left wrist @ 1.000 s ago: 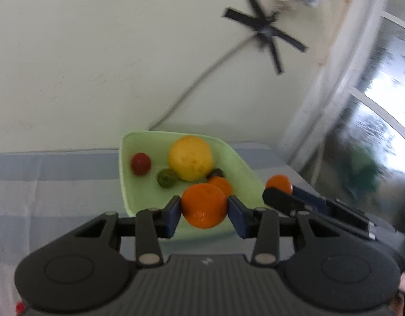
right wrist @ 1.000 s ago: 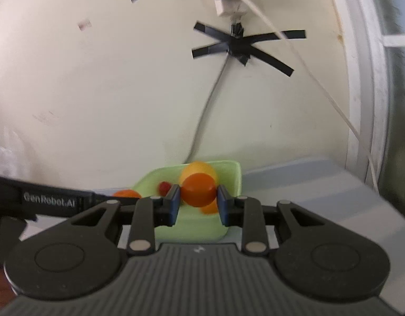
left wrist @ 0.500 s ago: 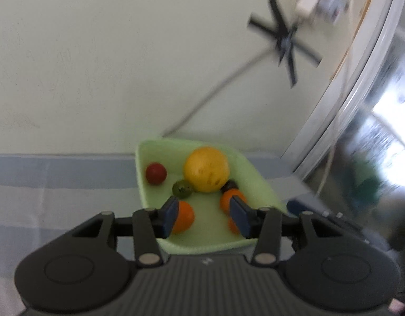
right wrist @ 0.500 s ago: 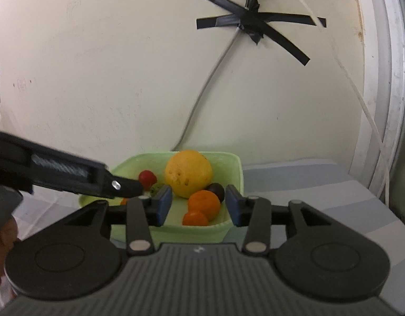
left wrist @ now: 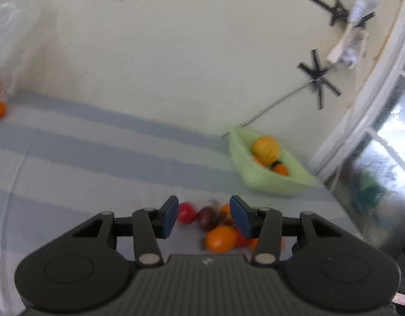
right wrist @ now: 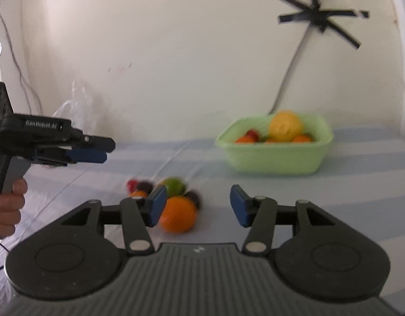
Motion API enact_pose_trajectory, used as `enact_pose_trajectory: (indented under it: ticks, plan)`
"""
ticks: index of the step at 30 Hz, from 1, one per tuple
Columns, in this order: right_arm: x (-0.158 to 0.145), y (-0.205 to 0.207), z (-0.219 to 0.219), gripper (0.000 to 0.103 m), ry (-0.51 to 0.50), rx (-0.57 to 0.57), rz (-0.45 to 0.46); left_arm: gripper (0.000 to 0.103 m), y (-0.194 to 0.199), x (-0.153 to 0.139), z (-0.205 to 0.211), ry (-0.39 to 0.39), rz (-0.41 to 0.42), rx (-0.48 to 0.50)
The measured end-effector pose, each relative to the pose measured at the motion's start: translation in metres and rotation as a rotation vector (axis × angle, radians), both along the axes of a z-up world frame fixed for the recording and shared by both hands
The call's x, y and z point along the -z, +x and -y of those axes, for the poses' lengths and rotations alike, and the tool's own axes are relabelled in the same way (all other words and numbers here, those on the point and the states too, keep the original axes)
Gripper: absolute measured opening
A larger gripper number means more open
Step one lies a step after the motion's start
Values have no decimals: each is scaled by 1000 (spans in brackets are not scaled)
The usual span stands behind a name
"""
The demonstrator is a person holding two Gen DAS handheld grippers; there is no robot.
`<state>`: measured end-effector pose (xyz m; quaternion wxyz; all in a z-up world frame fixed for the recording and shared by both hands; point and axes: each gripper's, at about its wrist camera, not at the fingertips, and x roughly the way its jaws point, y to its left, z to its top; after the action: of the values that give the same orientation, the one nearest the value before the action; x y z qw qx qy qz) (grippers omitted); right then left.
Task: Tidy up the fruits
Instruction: 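Move both grippers back to the fruit pile, then grasp an orange with the right gripper while the left grasps an orange cherry tomato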
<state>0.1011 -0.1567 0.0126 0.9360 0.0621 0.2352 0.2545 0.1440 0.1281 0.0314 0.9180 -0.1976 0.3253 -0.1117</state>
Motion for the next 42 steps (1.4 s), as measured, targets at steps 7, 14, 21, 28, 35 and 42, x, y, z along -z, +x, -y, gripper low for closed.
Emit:
enact_pose_trajectory:
  ticks: [7,14,21,28,35,42]
  plan:
    - [6,9,-27,58,-55,-10,-39,44,4,7,5,-31,-17,59]
    - [11,16,-34,58,-107,-6,-63,44,0,15,41,89,-3,157]
    - [17,22,-37,43,-117,-27,-105,43,2,27,51,128,-17,147]
    - [15,0,-29,43,-104,-15,-91,25,-24,28,42,93,-14,163]
    - [13,-27,-1,43,-48,22,-101,34,-46,25,47,147,14,156]
    - [20,-27,6,43,-30,45,-126,45,-26,28,58,232,10,186]
